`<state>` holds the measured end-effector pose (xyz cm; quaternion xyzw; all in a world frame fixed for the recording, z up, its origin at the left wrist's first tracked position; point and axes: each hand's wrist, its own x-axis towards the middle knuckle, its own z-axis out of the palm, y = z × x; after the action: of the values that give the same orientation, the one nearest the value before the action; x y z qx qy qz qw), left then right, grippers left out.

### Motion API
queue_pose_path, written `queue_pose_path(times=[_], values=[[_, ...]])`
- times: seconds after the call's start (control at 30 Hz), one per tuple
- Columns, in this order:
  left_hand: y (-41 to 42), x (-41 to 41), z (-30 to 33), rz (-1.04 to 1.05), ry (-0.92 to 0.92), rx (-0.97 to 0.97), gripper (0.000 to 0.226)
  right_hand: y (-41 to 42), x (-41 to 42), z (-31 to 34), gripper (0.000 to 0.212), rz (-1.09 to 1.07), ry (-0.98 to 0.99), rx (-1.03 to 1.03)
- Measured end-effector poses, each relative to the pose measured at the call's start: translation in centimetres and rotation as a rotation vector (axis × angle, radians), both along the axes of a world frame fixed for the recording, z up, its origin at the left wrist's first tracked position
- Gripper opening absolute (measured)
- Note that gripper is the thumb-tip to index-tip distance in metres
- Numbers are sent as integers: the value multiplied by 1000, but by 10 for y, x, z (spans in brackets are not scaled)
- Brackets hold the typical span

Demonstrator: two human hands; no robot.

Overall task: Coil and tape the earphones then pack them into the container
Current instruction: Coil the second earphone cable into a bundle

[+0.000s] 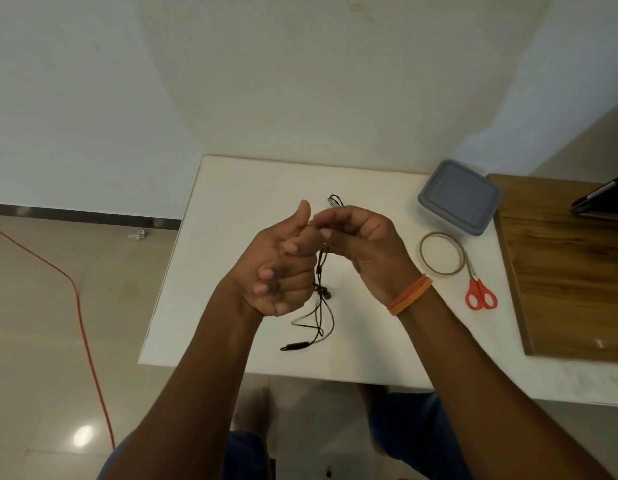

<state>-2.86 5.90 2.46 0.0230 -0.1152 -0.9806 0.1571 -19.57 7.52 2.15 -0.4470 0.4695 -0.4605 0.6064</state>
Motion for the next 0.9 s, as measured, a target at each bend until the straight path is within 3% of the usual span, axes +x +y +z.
queue_pose_path(times=[0.13,0.3,0.47,0.67,0.77,0.9], values=[[6,-3,1,5,184,82,59,3,6,1,17,46,-14,-29],[7,-2,5,123,255,94,60,5,8,4,24,108,58,-42],[6,-2,2,115,205,137,60,4,8,4,11,70,43,38],[1,-3,-8,104,59,117,68,-1,4,6,19,70,-50,206],[0,-5,-10,294,19,165,64,-1,3,5,46,106,-116,293],[0,-11,-3,765,-246,168,65,-1,3,7,49,163,-132,370]])
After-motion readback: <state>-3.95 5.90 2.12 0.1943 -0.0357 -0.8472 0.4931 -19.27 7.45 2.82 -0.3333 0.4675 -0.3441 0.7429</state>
